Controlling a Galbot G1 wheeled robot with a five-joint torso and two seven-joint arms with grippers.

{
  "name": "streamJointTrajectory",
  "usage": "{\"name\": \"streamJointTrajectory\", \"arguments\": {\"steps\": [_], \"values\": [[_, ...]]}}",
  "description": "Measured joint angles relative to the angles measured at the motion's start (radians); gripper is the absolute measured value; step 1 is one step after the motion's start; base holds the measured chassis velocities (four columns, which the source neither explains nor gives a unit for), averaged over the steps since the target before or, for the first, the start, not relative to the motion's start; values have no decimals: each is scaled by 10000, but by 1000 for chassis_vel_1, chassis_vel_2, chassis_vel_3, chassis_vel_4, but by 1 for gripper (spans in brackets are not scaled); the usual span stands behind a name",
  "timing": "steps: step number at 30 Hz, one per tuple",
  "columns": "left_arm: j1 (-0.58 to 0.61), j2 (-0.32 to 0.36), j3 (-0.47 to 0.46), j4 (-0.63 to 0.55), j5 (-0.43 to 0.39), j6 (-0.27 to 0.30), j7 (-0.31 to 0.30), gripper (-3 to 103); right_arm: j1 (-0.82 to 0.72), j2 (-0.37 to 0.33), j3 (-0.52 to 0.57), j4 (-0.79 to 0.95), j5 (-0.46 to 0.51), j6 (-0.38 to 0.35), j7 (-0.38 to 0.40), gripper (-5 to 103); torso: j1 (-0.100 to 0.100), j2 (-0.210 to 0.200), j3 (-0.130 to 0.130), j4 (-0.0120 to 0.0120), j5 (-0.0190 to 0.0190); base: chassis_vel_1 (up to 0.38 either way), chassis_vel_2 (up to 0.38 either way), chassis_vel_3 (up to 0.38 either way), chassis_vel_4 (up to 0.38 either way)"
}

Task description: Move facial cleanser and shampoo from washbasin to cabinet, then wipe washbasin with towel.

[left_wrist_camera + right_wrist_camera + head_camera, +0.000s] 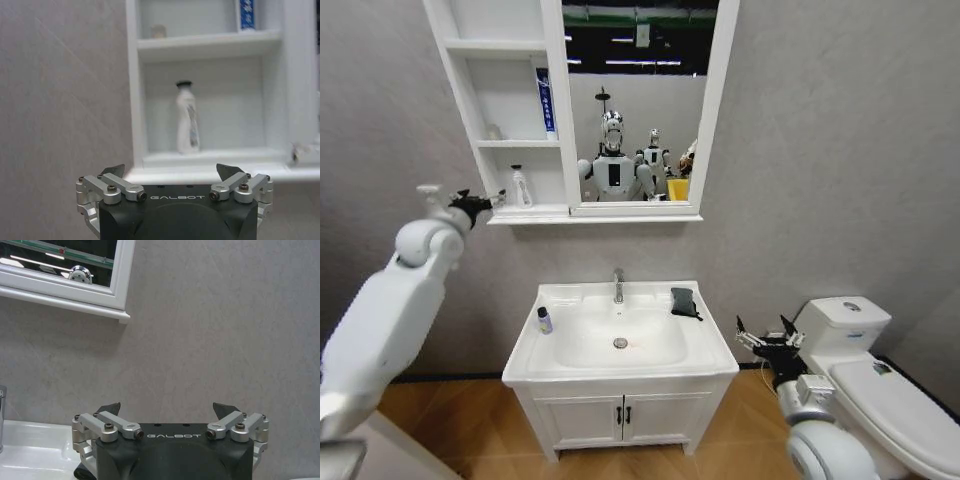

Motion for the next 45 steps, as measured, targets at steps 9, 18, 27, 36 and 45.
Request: {"name": "streamJointTrajectory", "arguments": {"steps": [9,18,27,36,45], "values": [[3277,-2668,130,978,2970,-2179,835,100,-41,100,-37,-24,-71,43,-48,100,3,-2,3,-10,4,0,0,0,0],[2956,-3665,365,3591,4181,-2474,1877,100,-83,288,-37,-29,-163,106,-73,100,4,-1,3,-8,6,0,0,0,0],[2619,-4102,336,4958,4435,-3016,2343,100,-125,399,-69,-110,-248,133,-82,100,4,-2,3,-6,4,0,0,0,0],[2354,-4495,338,5454,4702,-3193,2309,100,-85,384,-115,-297,-430,242,-25,100,5,-3,3,-8,4,0,0,0,0],[2322,-4594,339,5577,4891,-3197,2451,81,-183,410,-16,-298,-428,348,-17,100,4,-3,3,-7,4,0,0,0,0]]}}
